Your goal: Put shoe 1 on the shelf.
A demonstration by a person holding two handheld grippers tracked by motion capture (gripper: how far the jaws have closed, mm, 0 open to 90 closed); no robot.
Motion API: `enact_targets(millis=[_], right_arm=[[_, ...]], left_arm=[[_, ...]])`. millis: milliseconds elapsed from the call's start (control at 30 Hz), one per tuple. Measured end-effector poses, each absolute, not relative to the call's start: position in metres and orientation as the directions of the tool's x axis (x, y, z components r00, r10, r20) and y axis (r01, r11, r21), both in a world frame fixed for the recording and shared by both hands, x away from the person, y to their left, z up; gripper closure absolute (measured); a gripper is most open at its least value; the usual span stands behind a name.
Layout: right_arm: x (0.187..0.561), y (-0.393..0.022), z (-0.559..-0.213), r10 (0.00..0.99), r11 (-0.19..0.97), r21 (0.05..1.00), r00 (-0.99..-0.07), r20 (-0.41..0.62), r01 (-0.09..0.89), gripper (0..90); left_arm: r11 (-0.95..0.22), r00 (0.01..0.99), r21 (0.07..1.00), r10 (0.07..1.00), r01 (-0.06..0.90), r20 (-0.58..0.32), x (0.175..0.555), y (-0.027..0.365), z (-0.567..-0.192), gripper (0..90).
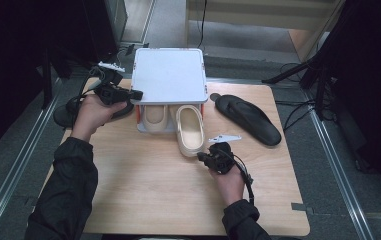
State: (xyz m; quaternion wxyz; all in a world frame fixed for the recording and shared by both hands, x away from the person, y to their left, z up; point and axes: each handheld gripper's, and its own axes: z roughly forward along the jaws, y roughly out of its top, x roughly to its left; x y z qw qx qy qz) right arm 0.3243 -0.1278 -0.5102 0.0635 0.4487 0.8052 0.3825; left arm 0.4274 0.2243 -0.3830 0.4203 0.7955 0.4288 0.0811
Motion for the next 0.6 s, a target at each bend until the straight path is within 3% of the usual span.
enact_targets(millis=[600], right_arm=[[0.364,-0.105,-0.504,0.77,0.308,0.668,-0.589,0.243,0.677,90.0]], left_arm=[[-0.278,0.62,0.739,0.749,0.614,-0.233,0.427,0.225,-0.383,87.9]])
